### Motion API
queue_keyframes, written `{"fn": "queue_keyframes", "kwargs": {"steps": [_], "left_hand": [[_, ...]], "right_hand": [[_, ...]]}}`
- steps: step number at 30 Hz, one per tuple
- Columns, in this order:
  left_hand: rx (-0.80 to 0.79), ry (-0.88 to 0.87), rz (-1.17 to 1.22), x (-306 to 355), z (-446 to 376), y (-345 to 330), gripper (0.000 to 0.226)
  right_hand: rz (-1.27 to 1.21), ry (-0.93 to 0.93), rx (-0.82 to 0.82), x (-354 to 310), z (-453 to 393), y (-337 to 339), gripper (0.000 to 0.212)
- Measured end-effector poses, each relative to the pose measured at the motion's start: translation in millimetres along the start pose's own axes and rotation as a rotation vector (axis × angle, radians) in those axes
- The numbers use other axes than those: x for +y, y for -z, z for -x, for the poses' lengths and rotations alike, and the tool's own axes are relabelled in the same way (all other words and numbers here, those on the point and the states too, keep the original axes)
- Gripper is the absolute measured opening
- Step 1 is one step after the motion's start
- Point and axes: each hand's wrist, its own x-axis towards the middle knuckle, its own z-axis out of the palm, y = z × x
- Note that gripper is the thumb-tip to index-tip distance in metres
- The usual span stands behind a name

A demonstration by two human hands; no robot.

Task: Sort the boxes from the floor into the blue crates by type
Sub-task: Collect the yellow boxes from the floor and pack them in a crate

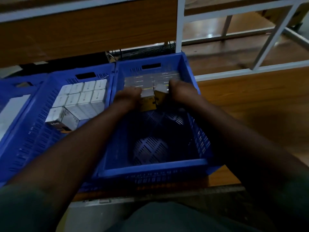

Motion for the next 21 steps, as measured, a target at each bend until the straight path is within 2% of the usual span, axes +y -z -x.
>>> {"fn": "queue_keyframes", "kwargs": {"steps": [3, 7, 15, 21], "left_hand": [[0.042, -0.019, 0.001, -4, -13, -12, 0.037], [0.029, -0.003, 0.015, -6, -27, -19, 0.044], [-0.029, -0.023, -0.025, -10, -42, -16, 0.037], [0.017, -0.027, -0.059, -4, -40, -13, 0.035]], "right_hand": [[0.053, 0.012, -0.007, 2, -16, -8, 0.029], [0.221, 0.041, 0.077, 0, -31, -15, 0.025], [0.167, 0.031, 0.007, 2, -43, -10, 0.018], [0.276, 0.031, -0.071, 0, -61, -2, 0.027]]}}
